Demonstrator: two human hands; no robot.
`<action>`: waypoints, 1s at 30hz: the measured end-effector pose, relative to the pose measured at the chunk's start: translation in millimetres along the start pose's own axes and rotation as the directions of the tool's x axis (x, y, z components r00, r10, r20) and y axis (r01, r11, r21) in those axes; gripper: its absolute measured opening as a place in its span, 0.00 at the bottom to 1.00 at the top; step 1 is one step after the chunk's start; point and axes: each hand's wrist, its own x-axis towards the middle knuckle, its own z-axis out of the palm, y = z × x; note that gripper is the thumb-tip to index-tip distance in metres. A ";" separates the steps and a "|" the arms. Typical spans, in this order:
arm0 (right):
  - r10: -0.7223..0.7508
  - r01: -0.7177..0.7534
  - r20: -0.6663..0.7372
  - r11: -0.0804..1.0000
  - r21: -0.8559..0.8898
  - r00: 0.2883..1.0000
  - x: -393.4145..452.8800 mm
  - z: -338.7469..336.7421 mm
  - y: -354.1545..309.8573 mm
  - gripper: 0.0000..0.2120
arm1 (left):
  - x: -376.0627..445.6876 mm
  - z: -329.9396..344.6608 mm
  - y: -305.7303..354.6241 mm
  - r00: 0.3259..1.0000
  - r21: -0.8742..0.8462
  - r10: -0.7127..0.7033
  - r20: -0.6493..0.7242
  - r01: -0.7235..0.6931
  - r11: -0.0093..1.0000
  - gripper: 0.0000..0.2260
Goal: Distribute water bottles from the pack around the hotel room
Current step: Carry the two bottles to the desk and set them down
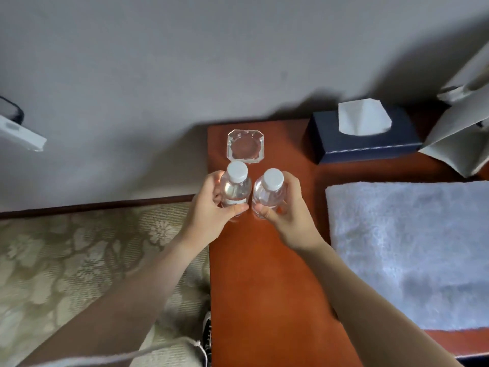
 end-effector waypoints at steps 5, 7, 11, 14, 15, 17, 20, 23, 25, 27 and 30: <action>0.012 -0.012 0.005 1.000 -0.010 1.000 6.5 -1.6 19.8 0.30 | 8.6 9.5 -16.1 1.000 0.021 -0.002 -0.005 0.003 1.000 0.30; 0.026 -0.026 0.009 0.999 -0.022 1.000 10.6 -4.3 25.4 0.32 | 11.8 10.4 -23.6 0.999 -0.009 -0.010 -0.036 0.010 1.000 0.31; 0.049 -0.045 0.043 0.995 -0.094 0.998 20.3 -6.4 36.5 0.35 | 15.4 13.2 -32.2 0.999 0.026 0.022 -0.029 -0.021 0.999 0.34; 0.112 -0.099 0.066 0.979 -0.179 0.991 22.3 -4.5 50.0 0.34 | 17.5 11.0 -42.6 0.999 0.098 0.032 0.017 -0.034 0.995 0.33; 0.124 -0.109 0.064 0.974 -0.199 0.990 22.3 -3.9 55.4 0.34 | 18.8 9.6 -47.9 0.999 0.118 0.026 0.047 -0.031 0.992 0.32; 0.131 -0.117 0.046 0.968 -0.222 0.990 24.5 -1.5 63.1 0.33 | 23.5 6.7 -56.7 0.996 0.168 0.025 0.090 -0.040 0.985 0.31; 0.117 -0.118 -0.015 0.968 -0.220 0.993 36.7 1.8 67.5 0.33 | 36.5 7.1 -59.9 0.994 0.212 0.048 0.094 -0.067 0.975 0.28; 0.106 -0.121 -0.081 0.966 -0.227 0.991 52.3 4.2 71.2 0.33 | 53.3 8.4 -58.7 0.995 0.194 0.068 0.073 -0.081 0.978 0.28; 0.098 -0.128 -0.124 0.956 -0.264 0.987 58.8 6.9 74.7 0.31 | 62.9 7.2 -59.2 0.992 0.206 0.084 0.090 -0.101 0.973 0.28; 0.072 -0.123 -0.169 0.942 -0.312 0.983 62.5 10.6 78.7 0.30 | 70.4 5.6 -61.0 0.989 0.225 0.100 0.109 -0.123 0.967 0.27; 0.032 -0.110 -0.220 0.929 -0.354 0.975 67.5 15.6 81.4 0.29 | 76.1 5.0 -64.6 0.986 0.244 0.136 0.099 -0.156 0.957 0.25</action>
